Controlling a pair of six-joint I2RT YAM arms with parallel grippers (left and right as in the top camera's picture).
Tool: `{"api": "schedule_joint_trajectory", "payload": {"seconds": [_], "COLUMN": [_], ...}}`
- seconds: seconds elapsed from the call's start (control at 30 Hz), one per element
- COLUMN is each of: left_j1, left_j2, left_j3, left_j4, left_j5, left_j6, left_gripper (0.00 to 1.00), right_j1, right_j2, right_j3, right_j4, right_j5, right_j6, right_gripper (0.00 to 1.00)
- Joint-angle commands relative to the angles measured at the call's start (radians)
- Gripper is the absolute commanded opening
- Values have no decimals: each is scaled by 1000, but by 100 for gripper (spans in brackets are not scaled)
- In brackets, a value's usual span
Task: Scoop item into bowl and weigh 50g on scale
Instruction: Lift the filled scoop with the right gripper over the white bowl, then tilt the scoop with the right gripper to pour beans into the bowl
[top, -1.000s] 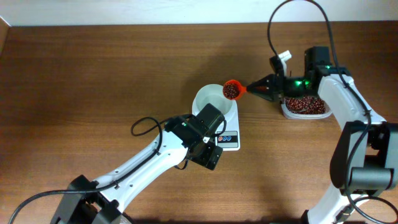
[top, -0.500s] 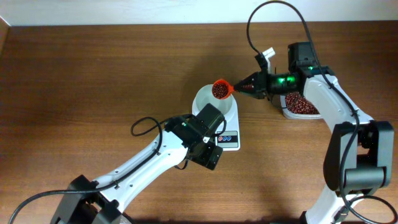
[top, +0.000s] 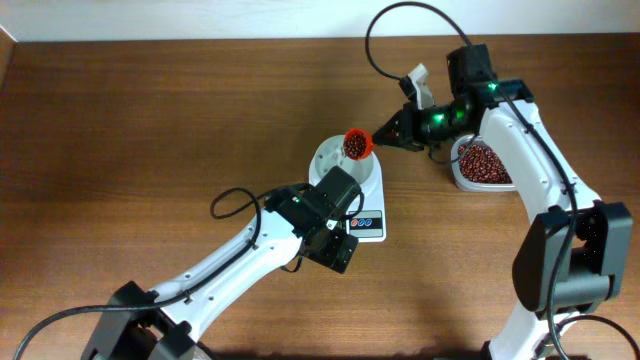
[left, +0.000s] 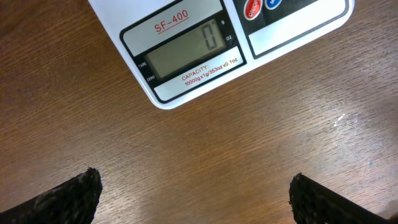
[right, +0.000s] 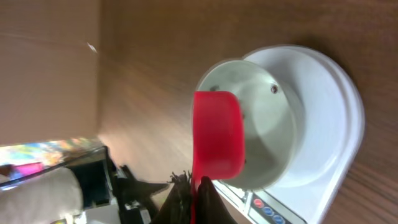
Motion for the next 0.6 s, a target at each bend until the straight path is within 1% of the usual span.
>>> {"api": "schedule_joint_trajectory", "payload": {"seconds": [0.0, 0.1, 0.27, 0.47, 0.57], "left_j1": [-3, -3, -3, -3, -3], "left_j2": [-10, -10, -10, -10, -10], "left_j3": [-6, -6, -6, -6, -6], "left_j4": [0, 0, 0, 0, 0], "left_j5": [-10, -10, -10, -10, -10], "left_j6": [2, 2, 2, 2, 2], "left_gripper": [99, 99, 99, 99, 99], "right_j1": [20, 36, 47, 84, 105], "right_j2": [-29, -29, -29, -28, -28], "right_j3": [90, 121, 121, 121, 121], "right_j4": [-54, -74, -73, -73, -70], "right_j5": [137, 152, 219, 229, 334], "right_j6": [-116, -192, -215, -430, -434], "right_gripper": [4, 4, 4, 4, 4]}}
